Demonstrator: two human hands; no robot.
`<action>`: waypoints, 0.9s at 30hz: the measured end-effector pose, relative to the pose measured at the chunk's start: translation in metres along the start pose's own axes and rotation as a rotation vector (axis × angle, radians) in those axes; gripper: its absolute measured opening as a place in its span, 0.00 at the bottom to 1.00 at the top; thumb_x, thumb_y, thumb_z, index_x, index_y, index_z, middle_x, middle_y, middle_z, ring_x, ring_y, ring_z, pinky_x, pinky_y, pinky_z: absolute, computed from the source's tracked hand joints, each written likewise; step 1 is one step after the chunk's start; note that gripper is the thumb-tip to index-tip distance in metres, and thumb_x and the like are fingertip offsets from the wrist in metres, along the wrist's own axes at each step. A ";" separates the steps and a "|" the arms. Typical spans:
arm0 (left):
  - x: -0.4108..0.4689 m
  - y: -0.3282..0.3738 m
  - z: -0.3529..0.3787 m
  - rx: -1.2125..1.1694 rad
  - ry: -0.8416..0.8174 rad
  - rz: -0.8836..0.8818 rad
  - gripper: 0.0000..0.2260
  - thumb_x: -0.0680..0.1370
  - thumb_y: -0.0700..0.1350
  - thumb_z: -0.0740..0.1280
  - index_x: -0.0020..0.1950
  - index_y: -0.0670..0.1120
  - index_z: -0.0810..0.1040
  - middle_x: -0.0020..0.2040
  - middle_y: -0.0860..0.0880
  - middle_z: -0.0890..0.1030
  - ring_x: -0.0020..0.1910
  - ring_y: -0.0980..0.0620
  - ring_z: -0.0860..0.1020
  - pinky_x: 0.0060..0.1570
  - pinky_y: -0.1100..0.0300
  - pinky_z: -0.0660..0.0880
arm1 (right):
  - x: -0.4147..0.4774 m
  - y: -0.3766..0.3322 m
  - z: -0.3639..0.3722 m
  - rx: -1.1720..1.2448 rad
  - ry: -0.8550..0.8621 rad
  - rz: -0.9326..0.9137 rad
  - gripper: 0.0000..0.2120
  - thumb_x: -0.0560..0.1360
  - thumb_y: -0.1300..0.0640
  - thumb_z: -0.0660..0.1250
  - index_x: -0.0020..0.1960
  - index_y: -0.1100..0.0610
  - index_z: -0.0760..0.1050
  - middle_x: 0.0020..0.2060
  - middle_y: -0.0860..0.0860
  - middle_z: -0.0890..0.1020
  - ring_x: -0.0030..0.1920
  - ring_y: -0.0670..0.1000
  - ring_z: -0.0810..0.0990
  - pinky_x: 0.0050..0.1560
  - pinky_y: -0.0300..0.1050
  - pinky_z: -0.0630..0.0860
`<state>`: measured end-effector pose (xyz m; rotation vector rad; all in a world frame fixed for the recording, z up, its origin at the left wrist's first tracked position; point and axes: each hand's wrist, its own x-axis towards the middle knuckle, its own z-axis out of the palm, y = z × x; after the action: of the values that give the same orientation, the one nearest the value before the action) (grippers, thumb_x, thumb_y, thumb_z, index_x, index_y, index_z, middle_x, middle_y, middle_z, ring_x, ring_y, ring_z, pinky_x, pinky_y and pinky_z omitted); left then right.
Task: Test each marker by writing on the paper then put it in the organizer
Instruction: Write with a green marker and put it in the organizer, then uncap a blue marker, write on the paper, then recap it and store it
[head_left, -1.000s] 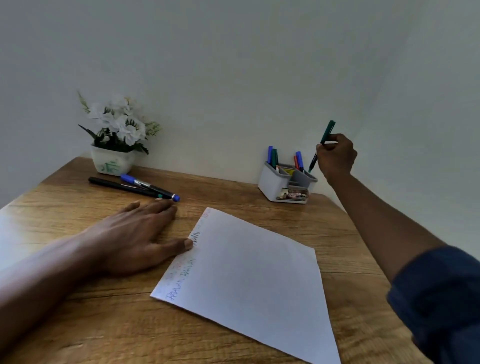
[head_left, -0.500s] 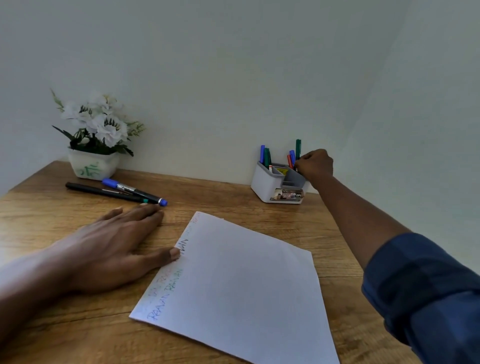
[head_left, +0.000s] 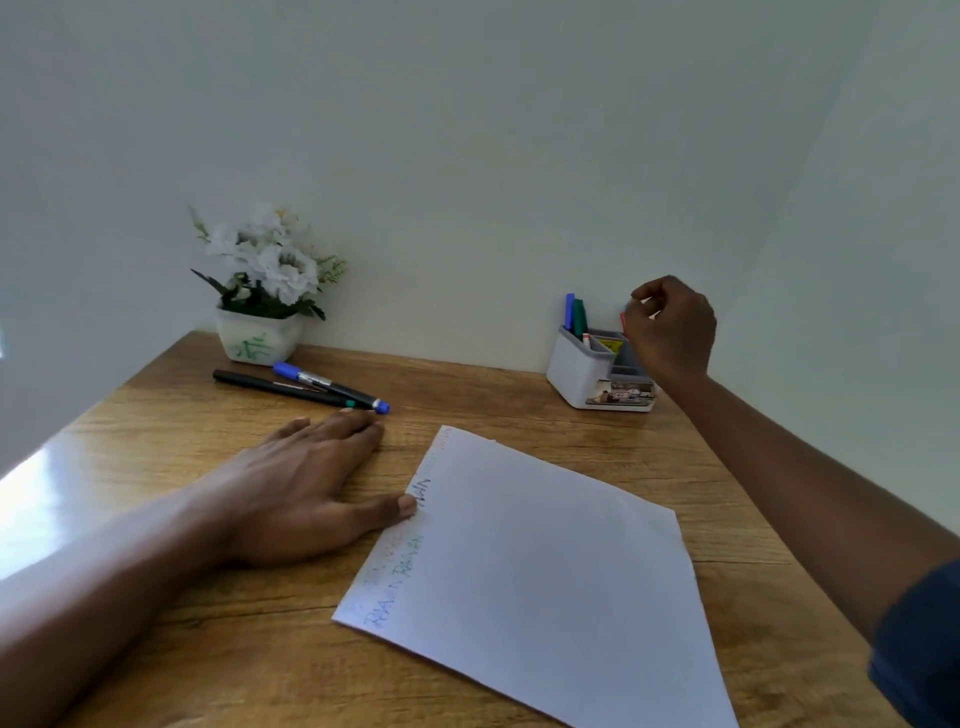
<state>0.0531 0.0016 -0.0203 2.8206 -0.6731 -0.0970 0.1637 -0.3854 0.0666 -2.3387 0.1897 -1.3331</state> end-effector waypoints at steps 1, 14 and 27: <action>0.002 0.007 -0.002 0.009 -0.030 0.006 0.51 0.65 0.84 0.44 0.82 0.60 0.46 0.81 0.62 0.44 0.80 0.58 0.49 0.70 0.60 0.44 | -0.010 -0.008 -0.004 0.039 0.007 -0.096 0.04 0.73 0.58 0.70 0.47 0.53 0.81 0.39 0.50 0.84 0.44 0.53 0.82 0.51 0.55 0.79; -0.004 0.005 -0.006 0.057 -0.021 -0.002 0.45 0.74 0.77 0.52 0.83 0.54 0.48 0.83 0.54 0.46 0.81 0.56 0.47 0.79 0.52 0.45 | -0.088 -0.210 0.090 0.369 -1.027 -0.218 0.07 0.75 0.58 0.73 0.52 0.59 0.84 0.44 0.53 0.86 0.42 0.50 0.86 0.35 0.36 0.78; 0.001 -0.002 0.002 0.044 0.032 0.025 0.46 0.73 0.78 0.51 0.83 0.52 0.51 0.84 0.50 0.50 0.82 0.52 0.49 0.78 0.50 0.46 | -0.085 -0.244 0.117 -0.031 -1.111 -0.441 0.10 0.71 0.60 0.75 0.52 0.58 0.84 0.47 0.54 0.86 0.47 0.51 0.84 0.48 0.45 0.82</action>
<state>0.0547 0.0021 -0.0229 2.8479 -0.7113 -0.0332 0.1942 -0.1037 0.0553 -2.8543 -0.6679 -0.0022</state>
